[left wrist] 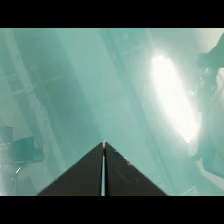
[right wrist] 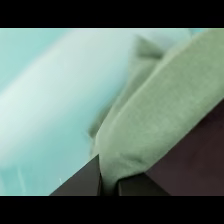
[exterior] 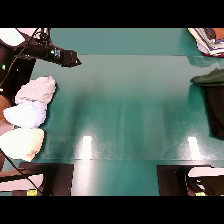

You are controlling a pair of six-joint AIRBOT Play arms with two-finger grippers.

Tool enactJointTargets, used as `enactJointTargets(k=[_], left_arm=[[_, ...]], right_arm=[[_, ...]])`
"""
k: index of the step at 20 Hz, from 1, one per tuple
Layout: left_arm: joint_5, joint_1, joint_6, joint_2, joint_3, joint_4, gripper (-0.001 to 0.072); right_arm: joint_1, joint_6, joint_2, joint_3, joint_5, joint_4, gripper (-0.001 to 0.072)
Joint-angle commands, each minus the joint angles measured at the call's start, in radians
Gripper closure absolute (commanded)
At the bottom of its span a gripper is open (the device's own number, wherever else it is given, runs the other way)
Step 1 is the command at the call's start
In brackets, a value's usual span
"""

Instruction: Fold the shirts.

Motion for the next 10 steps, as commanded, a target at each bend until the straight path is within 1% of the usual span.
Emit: enactJointTargets(k=[1, 3, 5, 8, 10], left_arm=[[0.002, 0.0, -0.005, 0.0, 0.0, 0.0, 0.068], [0.001, 0.0, -0.005, 0.0, 0.0, 0.0, 0.068], [0.0, 0.0, -0.005, 0.0, 0.0, 0.0, 0.0679], [-0.005, 0.0, -0.004, 0.0, 0.0, 0.0, 0.0679], [-0.011, 0.0, -0.004, 0.0, 0.0, 0.0, 0.068]], right_arm=[[-0.012, 0.002, 0.0, 0.087, -0.055, 0.05, 0.0696], [-0.013, 0.002, 0.005, 0.138, -0.036, 0.048, 0.0696], [-0.027, 0.004, 0.044, 0.094, -0.041, 0.04, 0.0696], [-0.027, 0.026, 0.13, -0.036, -0.021, -0.107, 0.0696], [-0.027, 0.026, 0.196, -0.126, -0.005, -0.164, 0.0696]])
